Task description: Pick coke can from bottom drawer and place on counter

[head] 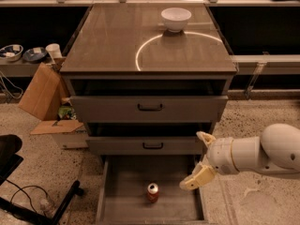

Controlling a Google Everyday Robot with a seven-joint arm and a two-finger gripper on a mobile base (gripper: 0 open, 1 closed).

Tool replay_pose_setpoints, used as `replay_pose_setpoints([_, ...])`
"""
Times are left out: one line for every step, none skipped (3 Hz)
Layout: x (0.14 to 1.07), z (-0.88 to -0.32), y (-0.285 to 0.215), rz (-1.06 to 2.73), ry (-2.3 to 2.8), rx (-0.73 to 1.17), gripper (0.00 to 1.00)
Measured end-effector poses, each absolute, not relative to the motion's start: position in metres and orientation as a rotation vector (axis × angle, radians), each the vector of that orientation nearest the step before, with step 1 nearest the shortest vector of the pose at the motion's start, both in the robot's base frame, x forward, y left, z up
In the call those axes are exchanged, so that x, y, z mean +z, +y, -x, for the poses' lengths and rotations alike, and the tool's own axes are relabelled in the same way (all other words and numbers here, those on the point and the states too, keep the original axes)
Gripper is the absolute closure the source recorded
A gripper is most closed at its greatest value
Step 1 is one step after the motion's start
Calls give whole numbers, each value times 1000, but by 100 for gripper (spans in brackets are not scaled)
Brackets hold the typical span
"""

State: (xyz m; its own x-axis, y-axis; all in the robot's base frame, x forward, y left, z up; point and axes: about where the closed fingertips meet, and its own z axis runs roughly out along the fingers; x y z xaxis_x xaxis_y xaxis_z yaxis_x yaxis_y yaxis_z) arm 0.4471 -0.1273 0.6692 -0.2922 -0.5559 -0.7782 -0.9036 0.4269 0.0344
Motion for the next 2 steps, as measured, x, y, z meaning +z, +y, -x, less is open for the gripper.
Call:
replay_pose_setpoints([635,-452,-128,1187,1959,701,0])
replay_pose_setpoints([586,-469,-130,1185,1873,700,0])
